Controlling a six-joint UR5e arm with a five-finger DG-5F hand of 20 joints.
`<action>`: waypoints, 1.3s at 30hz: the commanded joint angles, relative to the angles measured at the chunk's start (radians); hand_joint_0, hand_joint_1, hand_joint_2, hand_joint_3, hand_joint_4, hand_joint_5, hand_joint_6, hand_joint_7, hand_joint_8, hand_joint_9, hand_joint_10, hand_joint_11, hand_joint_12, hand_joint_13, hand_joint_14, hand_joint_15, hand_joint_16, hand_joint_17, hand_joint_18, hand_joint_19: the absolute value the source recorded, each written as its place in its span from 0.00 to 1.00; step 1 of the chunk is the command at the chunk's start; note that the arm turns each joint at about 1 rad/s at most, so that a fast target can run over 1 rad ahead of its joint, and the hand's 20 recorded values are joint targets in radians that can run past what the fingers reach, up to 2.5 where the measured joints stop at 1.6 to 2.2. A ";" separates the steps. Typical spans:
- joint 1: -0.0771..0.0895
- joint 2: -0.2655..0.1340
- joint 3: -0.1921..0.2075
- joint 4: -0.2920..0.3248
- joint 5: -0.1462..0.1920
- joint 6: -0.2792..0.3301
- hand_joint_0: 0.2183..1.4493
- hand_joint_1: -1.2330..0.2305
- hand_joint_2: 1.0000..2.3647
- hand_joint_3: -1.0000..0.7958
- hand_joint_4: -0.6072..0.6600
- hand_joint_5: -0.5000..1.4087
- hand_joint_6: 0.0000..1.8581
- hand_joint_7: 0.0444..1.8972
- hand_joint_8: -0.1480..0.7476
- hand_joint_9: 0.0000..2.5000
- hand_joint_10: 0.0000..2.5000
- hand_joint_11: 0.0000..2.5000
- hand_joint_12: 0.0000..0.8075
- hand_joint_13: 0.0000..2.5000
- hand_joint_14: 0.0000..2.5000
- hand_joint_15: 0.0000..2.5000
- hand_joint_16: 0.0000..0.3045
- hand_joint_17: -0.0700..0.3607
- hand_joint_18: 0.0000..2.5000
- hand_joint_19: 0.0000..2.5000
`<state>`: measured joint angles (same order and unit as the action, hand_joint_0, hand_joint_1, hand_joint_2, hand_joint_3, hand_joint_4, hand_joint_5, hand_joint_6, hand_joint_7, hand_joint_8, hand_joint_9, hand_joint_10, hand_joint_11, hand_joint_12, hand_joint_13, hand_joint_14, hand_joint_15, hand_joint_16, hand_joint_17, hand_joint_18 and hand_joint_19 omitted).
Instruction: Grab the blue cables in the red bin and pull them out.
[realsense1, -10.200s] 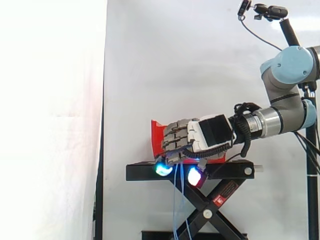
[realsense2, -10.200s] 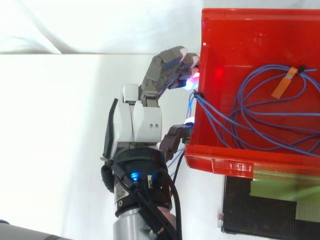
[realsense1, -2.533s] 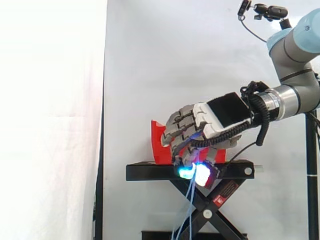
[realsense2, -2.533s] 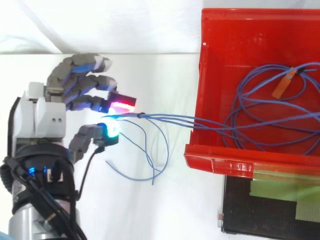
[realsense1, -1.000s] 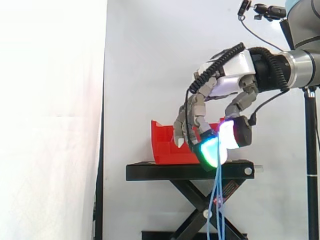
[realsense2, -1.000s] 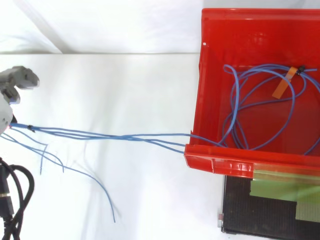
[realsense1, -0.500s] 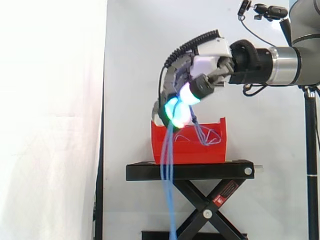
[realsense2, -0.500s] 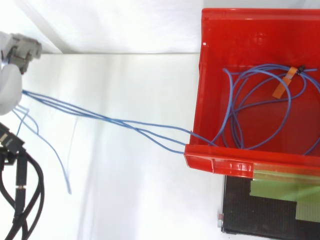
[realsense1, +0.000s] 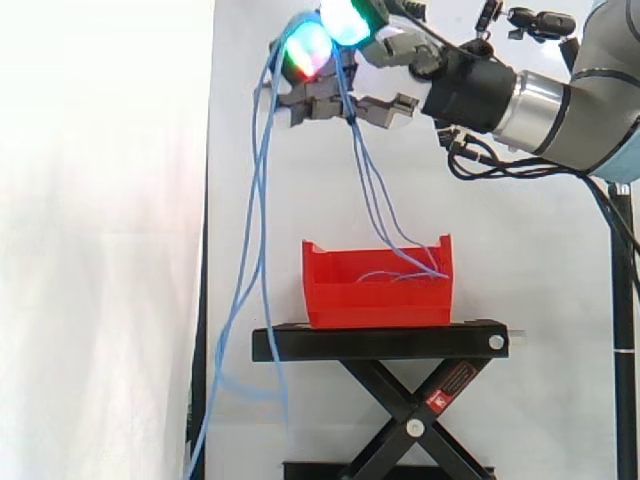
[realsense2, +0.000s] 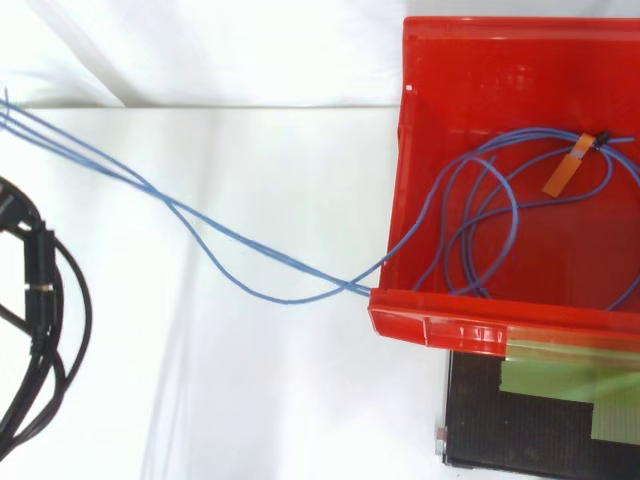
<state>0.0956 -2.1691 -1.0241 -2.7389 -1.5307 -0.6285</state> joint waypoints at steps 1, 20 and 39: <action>-0.002 0.000 -0.019 0.094 0.000 0.209 0.58 0.34 0.00 0.00 0.60 0.75 0.32 0.29 0.50 0.39 0.01 0.29 0.43 0.28 0.01 0.27 0.14 0.38 0.23 0.30; -0.004 0.000 -0.040 0.058 0.004 0.232 0.58 0.33 0.00 0.00 0.59 0.75 0.31 0.29 0.50 0.39 0.01 0.30 0.43 0.32 0.01 0.29 0.14 0.38 0.23 0.30; -0.004 0.000 -0.131 0.041 0.003 0.227 0.58 0.32 0.00 0.00 0.59 0.76 0.30 0.30 0.50 0.43 0.01 0.35 0.40 0.39 0.01 0.39 0.13 0.37 0.25 0.32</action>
<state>0.0931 -2.1692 -1.1546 -2.6907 -1.5280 -0.4005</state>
